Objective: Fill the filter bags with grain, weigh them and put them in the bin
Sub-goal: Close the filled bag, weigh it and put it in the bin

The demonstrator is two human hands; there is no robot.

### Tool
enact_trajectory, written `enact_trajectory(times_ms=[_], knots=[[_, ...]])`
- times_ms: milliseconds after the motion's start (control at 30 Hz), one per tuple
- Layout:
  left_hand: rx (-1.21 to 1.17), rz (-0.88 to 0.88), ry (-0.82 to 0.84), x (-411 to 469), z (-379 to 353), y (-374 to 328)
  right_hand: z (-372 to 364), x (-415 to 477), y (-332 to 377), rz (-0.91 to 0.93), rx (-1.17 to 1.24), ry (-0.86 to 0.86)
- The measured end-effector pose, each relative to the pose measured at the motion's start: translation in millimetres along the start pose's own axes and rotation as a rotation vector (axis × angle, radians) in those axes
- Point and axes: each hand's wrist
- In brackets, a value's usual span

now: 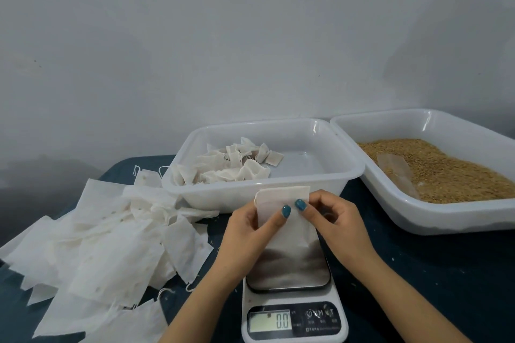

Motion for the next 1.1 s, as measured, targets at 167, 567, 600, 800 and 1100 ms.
enact_trajectory(times_ms=[167, 567, 600, 800, 1100], knots=[[0.246, -0.132, -0.083, -1, 2, 3, -3, -2, 0, -0.001, -0.031, -0.009], [0.871, -0.567, -0.062, -5, 8, 3, -8, -5, 10, -0.056, 0.023, 0.199], [0.896, -0.573, -0.062, -5, 7, 3, -7, -5, 11, -0.064, 0.045, 0.186], [0.963, -0.598, -0.067, -7, 6, 1, -4, -5, 10, -0.122, 0.095, 0.166], [1.043, -0.653, -0.015, -7, 7, 5, -4, -4, 8, -0.169, 0.145, 0.178]])
Point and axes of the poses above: each hand's wrist, its own x-axis towards the middle knuckle, its own z-axis out of the back of the hand, y = z × x, and after that the axes turned 3 degrees about -z, right-handed
